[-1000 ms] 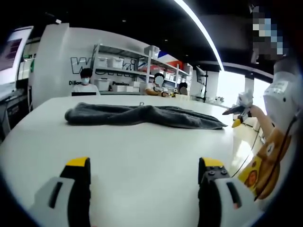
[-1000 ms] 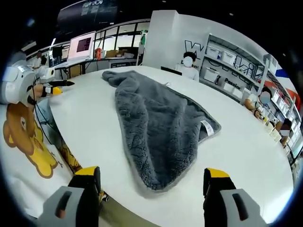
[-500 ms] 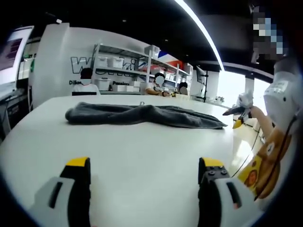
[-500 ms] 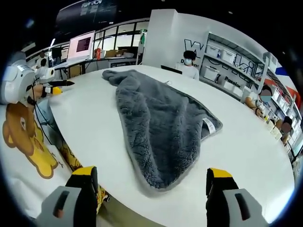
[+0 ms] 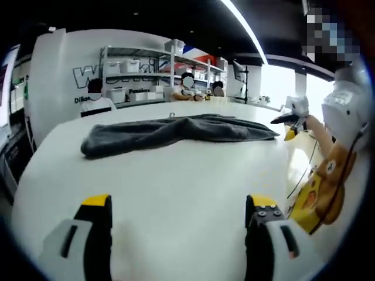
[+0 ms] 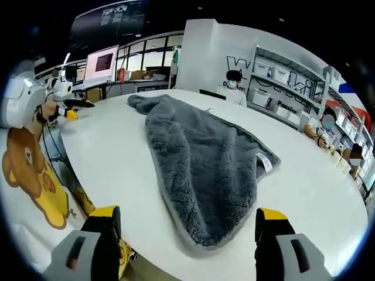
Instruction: Fold the towel on the table until its edges align and the towel forms a compact rectangular stack.
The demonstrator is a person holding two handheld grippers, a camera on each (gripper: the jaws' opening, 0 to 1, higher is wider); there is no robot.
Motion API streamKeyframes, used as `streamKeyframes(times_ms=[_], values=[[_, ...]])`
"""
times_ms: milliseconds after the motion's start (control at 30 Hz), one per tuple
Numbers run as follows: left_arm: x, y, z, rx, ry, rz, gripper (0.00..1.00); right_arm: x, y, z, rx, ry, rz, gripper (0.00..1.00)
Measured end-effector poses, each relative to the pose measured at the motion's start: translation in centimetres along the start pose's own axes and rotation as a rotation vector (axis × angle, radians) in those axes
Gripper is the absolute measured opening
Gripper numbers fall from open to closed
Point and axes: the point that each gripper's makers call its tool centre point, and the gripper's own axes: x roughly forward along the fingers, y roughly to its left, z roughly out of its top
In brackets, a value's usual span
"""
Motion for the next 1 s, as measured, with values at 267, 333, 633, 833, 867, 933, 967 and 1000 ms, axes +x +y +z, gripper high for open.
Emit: streamKeyframes(times_ms=[267,333,633,833,867,933,967,1000], values=[[1.2,4.3,2.8,-0.039,-0.006,-0.045,0.99,-0.3,-0.3,0.6,-0.013,-0.048,-0.006,0.99],[1.9,5.1,3.3,0.036,0.026,-0.048,0.99,-0.5,-0.4,0.9,-0.017,-0.067,-0.02,0.99],[6.5,9.0,4.6,0.15,0.058,-0.079,0.96,-0.8,-0.2,0.8,-0.016,-0.094,-0.032,0.98],[8.7,12.7,4.6,0.129,0.049,-0.035,0.93,-0.8,0.1,0.6,-0.013,-0.089,-0.022,0.98],[8.7,12.8,4.6,0.13,0.049,-0.034,0.92,-0.8,0.1,0.6,-0.013,-0.088,-0.022,0.98],[9.4,14.4,4.7,0.163,0.066,-0.015,0.88,-1.0,0.1,0.7,-0.015,-0.088,-0.026,0.98],[10.1,16.0,4.8,0.195,0.083,0.004,0.84,-1.3,0.0,0.8,-0.018,-0.088,-0.03,0.98],[10.4,16.8,4.8,0.18,0.089,0.009,0.79,-1.3,0.0,0.8,-0.016,-0.09,-0.033,0.98]])
